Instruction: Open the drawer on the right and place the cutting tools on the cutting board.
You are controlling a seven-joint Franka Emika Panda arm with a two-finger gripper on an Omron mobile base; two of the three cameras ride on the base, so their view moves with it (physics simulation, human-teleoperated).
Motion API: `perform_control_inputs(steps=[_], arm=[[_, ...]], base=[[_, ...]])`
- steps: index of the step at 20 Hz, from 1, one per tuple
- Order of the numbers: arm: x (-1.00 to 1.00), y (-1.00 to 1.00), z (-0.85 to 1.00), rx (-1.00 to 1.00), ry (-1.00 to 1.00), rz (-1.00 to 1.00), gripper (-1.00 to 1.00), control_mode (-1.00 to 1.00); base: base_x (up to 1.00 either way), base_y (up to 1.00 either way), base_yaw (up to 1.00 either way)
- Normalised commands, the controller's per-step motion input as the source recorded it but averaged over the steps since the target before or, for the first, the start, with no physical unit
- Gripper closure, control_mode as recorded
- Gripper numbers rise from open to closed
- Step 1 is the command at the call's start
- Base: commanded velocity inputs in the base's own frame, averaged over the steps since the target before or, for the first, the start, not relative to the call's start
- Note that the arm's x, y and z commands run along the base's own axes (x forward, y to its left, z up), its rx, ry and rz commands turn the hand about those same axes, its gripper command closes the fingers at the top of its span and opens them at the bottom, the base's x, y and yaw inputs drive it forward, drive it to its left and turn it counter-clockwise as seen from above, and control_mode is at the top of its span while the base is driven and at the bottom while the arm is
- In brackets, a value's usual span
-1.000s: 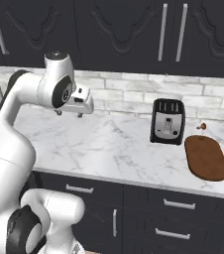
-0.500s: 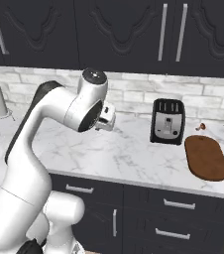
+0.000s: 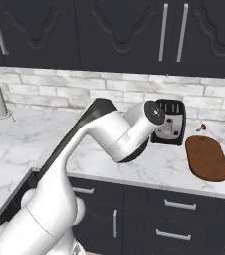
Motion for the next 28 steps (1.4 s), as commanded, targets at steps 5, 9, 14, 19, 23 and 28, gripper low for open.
perform_control_inputs(steps=[5, 9, 14, 19, 23, 28], arm=[[-0.29, -0.51, -0.20, 0.27, 0.00, -0.07, -1.00, -1.00], [-0.34, -0.38, -0.29, 0.23, 0.00, -0.05, -1.00, -1.00], [-0.21, -0.31, -0.36, 0.19, 0.00, -0.07, -1.00, -1.00], [-0.09, -0.25, -0.42, 0.13, 0.00, -0.09, -1.00, -1.00], [-0.01, -0.15, -0.47, 0.10, 0.00, -0.07, -1.00, -1.00], [0.00, -0.01, -0.44, 0.05, 0.00, -0.03, -1.00, -1.00]], base=[[0.00, 0.00, 0.00], [0.00, 0.00, 0.00], [0.00, 0.00, 0.00], [0.00, 0.00, 0.00], [0.00, 0.00, 0.00], [0.00, 0.00, 0.00]])
